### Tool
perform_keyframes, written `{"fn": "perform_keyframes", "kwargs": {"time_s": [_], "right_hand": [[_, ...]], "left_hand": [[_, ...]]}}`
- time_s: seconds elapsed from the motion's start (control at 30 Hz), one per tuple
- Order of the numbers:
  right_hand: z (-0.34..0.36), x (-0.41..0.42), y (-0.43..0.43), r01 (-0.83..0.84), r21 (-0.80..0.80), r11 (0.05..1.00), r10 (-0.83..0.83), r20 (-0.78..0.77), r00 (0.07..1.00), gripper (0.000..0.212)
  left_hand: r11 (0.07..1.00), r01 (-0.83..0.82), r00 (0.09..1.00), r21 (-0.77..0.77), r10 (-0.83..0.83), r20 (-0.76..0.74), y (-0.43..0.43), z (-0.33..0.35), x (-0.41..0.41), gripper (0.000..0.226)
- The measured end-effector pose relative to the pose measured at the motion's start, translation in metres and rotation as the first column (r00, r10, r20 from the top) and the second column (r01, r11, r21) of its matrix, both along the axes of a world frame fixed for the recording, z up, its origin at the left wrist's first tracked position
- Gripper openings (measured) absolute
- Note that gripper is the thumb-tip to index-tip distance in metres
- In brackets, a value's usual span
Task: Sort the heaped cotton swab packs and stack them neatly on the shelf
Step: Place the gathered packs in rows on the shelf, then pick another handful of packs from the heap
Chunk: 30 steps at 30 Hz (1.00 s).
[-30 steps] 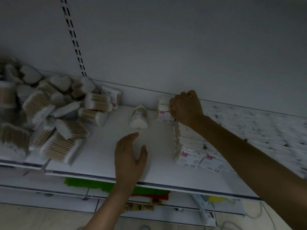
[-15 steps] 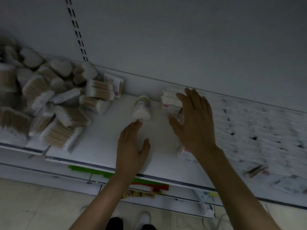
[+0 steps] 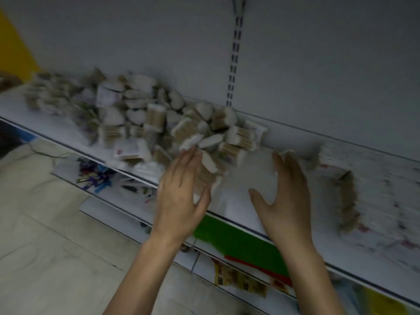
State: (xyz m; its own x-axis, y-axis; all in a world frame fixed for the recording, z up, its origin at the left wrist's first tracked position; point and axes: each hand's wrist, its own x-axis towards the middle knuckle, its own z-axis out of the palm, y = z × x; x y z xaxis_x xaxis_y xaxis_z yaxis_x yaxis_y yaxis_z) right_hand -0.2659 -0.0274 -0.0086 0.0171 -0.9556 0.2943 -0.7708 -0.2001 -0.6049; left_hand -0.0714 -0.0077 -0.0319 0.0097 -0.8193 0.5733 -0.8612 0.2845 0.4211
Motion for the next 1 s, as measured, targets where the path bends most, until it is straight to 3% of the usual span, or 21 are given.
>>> {"fn": "perform_keyframes", "kwargs": {"time_s": [0.23,0.47,0.63,0.8,1.0], "right_hand": [[0.002,0.161,0.037,-0.101,-0.088,0.991,0.099,-0.034,0.995,0.070],[0.003,0.269,0.061,-0.158,-0.036,0.987,0.154,-0.101,0.983,0.069],[0.002,0.288,0.043,-0.044,-0.043,0.998,0.038,-0.130,0.991,0.061],[-0.001,0.288,0.000,0.133,0.003,0.991,-0.133,-0.002,0.991,0.041],[-0.025,0.308,-0.072,0.319,0.126,0.940,-0.290,-0.204,0.935,0.054]], "left_hand": [[0.988,-0.142,0.985,0.056,0.135,0.106,0.052,0.016,0.163,0.075],[0.976,-0.151,0.983,0.154,0.131,0.130,0.080,0.013,0.271,0.083],[0.972,-0.095,0.994,0.215,0.082,0.067,0.062,0.007,0.302,0.081],[0.968,0.031,0.999,0.250,-0.041,0.035,0.020,-0.007,0.307,0.077],[0.926,0.230,0.957,0.300,-0.272,0.104,-0.022,-0.008,0.316,0.071]]}}
